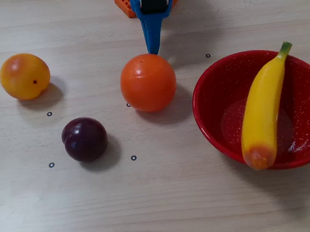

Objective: Put banana in the red bowl.

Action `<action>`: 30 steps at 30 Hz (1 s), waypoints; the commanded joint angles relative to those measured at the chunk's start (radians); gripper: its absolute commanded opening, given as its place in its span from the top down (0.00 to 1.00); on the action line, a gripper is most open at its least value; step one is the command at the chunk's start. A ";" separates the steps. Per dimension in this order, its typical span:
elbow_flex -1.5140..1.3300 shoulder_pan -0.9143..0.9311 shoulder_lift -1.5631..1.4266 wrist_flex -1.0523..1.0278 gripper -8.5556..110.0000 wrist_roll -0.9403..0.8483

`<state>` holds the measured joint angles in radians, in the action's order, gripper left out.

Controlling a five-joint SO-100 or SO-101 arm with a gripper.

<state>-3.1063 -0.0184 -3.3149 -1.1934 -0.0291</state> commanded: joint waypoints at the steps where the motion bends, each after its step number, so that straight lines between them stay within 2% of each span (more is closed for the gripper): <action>1: 0.023 0.011 -0.017 -0.017 0.93 0.011; 30: 0.049 0.028 -0.017 -0.135 0.93 0.006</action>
<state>-3.0726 0.0015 -3.3165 -1.2625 -0.0276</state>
